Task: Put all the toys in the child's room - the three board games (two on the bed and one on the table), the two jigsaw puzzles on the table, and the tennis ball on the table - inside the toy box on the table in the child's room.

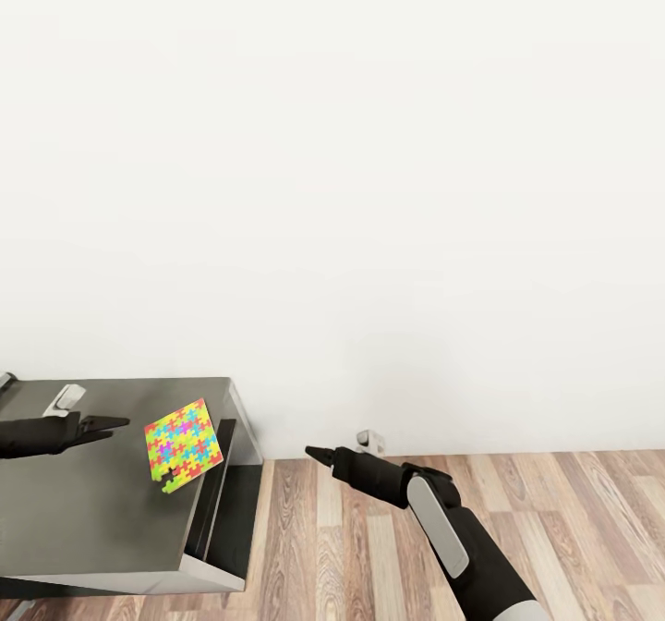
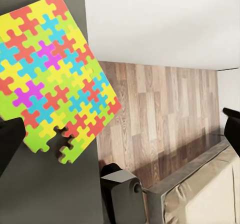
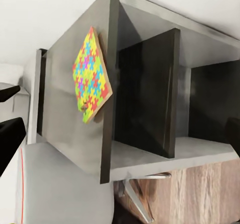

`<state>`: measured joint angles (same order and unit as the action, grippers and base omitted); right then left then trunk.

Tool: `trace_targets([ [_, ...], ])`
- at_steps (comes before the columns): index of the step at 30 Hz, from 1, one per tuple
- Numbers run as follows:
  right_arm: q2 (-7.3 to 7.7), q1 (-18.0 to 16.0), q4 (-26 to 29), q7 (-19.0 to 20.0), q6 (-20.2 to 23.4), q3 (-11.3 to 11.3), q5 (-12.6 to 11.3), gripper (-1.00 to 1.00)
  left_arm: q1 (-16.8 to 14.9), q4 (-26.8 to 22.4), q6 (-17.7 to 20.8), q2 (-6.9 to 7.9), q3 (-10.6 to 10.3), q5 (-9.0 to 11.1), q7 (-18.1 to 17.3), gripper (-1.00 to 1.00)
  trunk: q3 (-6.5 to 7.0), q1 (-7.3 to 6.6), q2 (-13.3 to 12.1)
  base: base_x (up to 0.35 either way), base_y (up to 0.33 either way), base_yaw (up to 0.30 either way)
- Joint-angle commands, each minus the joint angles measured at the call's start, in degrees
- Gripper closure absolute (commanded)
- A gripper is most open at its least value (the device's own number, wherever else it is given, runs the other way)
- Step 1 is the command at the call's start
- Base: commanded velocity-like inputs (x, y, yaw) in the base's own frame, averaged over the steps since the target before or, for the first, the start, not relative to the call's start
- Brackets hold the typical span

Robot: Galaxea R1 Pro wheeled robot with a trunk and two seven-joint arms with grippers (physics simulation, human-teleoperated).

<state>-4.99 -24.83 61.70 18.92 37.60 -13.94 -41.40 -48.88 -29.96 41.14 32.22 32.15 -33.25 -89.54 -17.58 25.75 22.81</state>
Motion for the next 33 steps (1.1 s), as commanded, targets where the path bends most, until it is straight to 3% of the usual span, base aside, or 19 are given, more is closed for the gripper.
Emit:
trace_targets([
  [1,-0.01,-0.04,0.13,0.06,0.27,0.03,-0.07,-1.0,-0.08,-0.02,0.61,-0.04,0.29,-0.6,-0.46,-1.0,-0.1,0.03,0.11,0.0,0.0,0.0],
  [16,0.02,-0.02,0.52,0.14,0.27,0.01,-0.08,-1.0,-0.08,-0.09,0.65,-0.78,0.16,-0.6,-0.46,-1.0,-0.1,0.03,0.11,0.0,0.0,0.0],
  [21,0.01,-0.03,0.53,0.12,0.22,0.05,-0.04,-1.0,-0.13,-0.47,0.79,-2.5,-0.58,-0.65,-0.46,-1.0,-0.1,0.03,0.11,0.0,0.0,0.0],
  [27,-0.01,-0.03,0.48,0.07,0.19,0.07,0.0,-1.0,-0.82,-2.32,2.62,-6.25,-2.96,-0.67,-0.46,-1.0,-0.1,0.03,0.11,0.0,0.0,0.0],
  [33,0.05,-0.03,0.46,0.07,0.19,0.23,0.0,-1.0,-1.55,-10.82,7.76,-8.65,-7.49,-0.66,-0.46,-1.0,-0.1,0.03,0.11,0.0,0.0,0.0],
])
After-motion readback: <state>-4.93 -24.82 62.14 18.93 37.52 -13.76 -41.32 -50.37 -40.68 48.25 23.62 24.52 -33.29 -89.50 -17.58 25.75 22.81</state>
